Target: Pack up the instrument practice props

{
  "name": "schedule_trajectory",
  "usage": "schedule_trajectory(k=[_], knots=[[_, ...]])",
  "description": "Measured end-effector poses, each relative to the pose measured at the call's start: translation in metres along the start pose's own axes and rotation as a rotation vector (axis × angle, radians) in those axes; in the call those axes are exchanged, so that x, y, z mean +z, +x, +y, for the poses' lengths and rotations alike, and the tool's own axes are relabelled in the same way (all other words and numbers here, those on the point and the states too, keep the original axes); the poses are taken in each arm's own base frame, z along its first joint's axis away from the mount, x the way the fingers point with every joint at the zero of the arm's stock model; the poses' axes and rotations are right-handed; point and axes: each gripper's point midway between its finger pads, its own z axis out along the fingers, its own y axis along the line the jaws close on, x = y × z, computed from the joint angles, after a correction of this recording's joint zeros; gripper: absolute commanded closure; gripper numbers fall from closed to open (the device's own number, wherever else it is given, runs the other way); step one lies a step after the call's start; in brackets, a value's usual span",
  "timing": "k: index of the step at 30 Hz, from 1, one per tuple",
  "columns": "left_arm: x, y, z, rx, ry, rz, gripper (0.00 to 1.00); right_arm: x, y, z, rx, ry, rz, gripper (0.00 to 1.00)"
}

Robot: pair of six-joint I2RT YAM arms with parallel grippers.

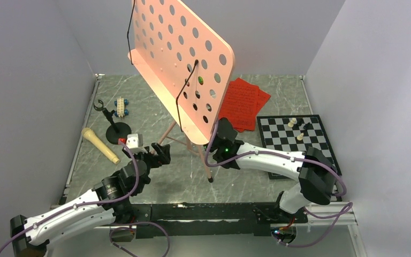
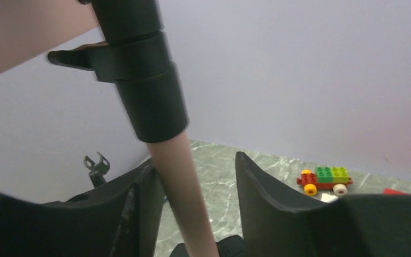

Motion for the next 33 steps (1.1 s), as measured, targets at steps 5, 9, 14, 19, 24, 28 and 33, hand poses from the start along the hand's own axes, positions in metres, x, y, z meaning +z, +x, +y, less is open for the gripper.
schedule_trajectory(k=[5,9,14,19,24,28,33], knots=[[0.002,0.005,0.001,0.017,-0.008,0.012,0.03,0.000,-0.001,0.012,-0.036,-0.054,-0.028,0.95],[0.002,0.007,0.001,0.027,-0.012,0.018,0.01,0.000,0.001,0.012,-0.147,-0.089,-0.037,1.00],[0.002,0.005,0.001,0.060,-0.005,0.014,0.01,-0.010,-0.001,0.008,-0.124,-0.122,-0.049,1.00],[0.001,-0.014,-0.018,0.098,0.103,-0.053,0.01,-0.029,-0.010,-0.008,-0.075,-0.216,-0.001,1.00],[0.000,-0.023,-0.047,0.146,0.275,-0.117,0.01,-0.037,-0.015,-0.025,-0.024,-0.345,0.085,1.00],[0.003,-0.024,-0.078,0.203,0.431,-0.124,0.01,-0.047,-0.017,-0.032,-0.004,-0.464,0.150,1.00],[0.008,-0.011,-0.122,0.257,0.635,-0.062,0.01,-0.060,-0.017,-0.030,0.013,-0.577,0.217,1.00]])
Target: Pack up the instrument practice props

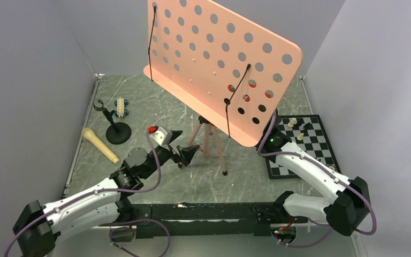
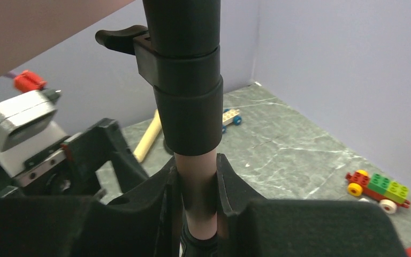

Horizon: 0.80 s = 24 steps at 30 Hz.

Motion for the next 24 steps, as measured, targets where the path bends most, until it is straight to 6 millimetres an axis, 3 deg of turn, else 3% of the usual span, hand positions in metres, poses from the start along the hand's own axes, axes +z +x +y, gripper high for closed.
schedule_trajectory(k=[14,19,24], knots=[[0.065,0.007,-0.061,-0.094,0.363,-0.022,0.01,-0.034,0.000,0.023,0.080,-0.161,-0.012,1.00],[0.079,0.032,-0.067,-0.166,0.419,0.000,0.01,-0.038,-0.001,0.030,0.109,-0.198,-0.020,1.00],[0.086,0.033,-0.069,-0.207,0.455,-0.051,0.01,-0.040,0.000,0.023,0.117,-0.183,-0.022,1.00]])
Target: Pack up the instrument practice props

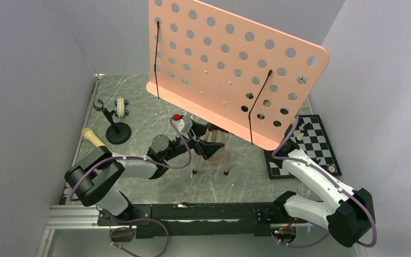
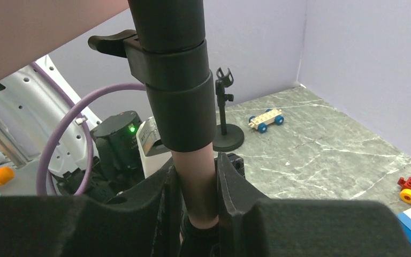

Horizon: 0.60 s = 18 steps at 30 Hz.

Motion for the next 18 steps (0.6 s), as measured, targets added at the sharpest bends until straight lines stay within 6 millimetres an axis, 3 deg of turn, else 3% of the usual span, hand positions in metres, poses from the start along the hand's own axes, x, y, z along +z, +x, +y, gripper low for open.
schedule_trajectory(k=[9,18], knots=[[-0.002,-0.005,-0.004,-0.001,0.005,-0.013,0.01,0.000,0.001,0.003,0.006,-0.010,0.005,1.00],[-0.002,-0.041,-0.032,0.029,0.083,-0.076,0.01,0.000,0.003,0.012,0.011,-0.047,0.018,1.00]])
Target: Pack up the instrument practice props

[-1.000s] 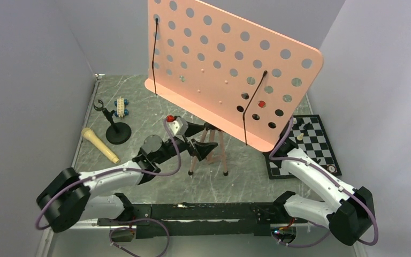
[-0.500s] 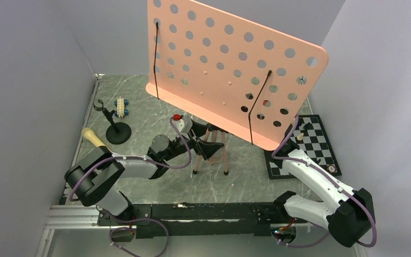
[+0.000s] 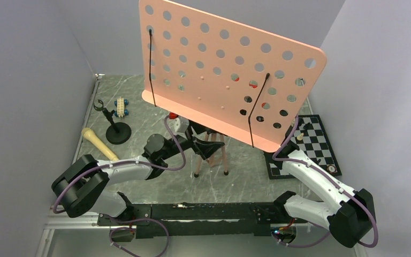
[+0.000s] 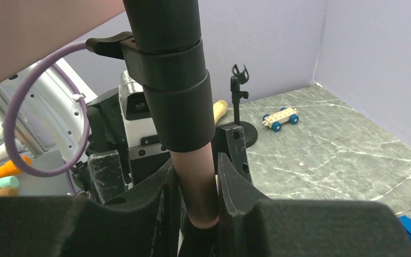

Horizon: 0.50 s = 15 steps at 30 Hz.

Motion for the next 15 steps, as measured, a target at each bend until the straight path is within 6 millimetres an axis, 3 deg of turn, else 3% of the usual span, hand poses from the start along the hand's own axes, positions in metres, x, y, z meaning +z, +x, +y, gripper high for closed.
schedule_trajectory(k=[8,10,15], knots=[[0.027,0.010,0.003,0.073,-0.031,0.054,0.03,0.000,0.000,0.001,0.004,-0.001,0.003,1.00],[0.029,0.012,0.004,0.075,-0.040,0.048,0.12,0.000,0.001,0.001,0.009,0.003,0.004,1.00],[0.029,0.010,0.007,0.085,-0.067,0.018,0.55,-0.001,0.002,-0.003,0.017,0.022,0.005,1.00]])
